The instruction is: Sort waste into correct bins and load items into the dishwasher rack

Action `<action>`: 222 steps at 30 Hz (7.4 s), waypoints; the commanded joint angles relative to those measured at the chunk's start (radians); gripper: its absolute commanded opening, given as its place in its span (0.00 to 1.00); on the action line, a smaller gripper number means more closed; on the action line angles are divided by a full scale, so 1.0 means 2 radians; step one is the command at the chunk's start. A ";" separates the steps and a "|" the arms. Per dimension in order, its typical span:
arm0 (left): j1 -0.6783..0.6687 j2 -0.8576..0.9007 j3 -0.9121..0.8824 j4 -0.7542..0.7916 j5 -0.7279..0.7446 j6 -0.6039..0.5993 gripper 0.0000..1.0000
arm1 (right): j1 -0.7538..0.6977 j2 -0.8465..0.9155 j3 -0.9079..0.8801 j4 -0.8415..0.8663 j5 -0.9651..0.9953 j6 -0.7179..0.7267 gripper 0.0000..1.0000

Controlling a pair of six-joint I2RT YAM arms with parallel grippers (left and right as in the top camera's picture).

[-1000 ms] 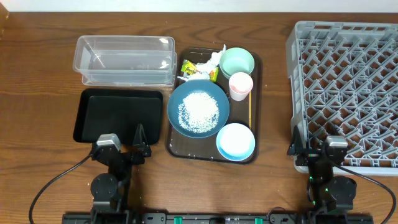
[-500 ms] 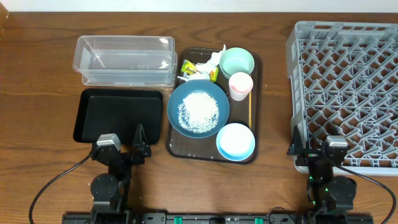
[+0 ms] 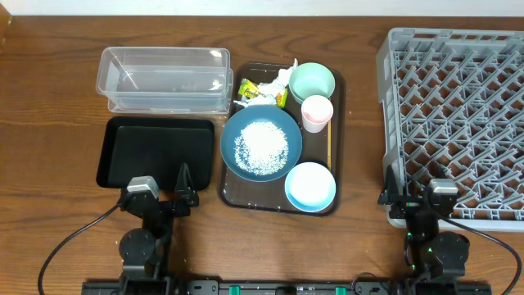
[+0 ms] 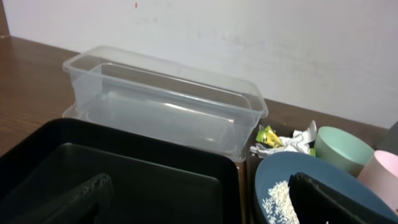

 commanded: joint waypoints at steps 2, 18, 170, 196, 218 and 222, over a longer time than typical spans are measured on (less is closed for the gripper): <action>-0.003 -0.004 -0.007 0.029 0.034 -0.011 0.92 | -0.005 -0.004 -0.001 -0.002 0.002 -0.006 0.99; -0.003 0.092 0.094 0.093 0.155 -0.035 0.92 | -0.005 -0.004 -0.001 -0.002 0.002 -0.006 0.99; -0.386 0.980 0.703 -0.309 -0.100 -0.145 0.06 | -0.005 -0.004 -0.001 -0.002 0.002 -0.006 0.99; -0.385 0.869 0.703 -0.347 -0.153 -0.145 0.06 | -0.005 -0.004 -0.001 -0.002 0.002 -0.006 0.99; -0.202 0.792 0.703 -0.389 0.000 -0.148 0.06 | -0.005 -0.004 -0.001 -0.002 0.002 -0.006 0.99; -0.160 0.790 0.703 -0.398 0.034 -0.144 0.06 | -0.005 -0.004 -0.001 -0.002 0.002 -0.006 0.99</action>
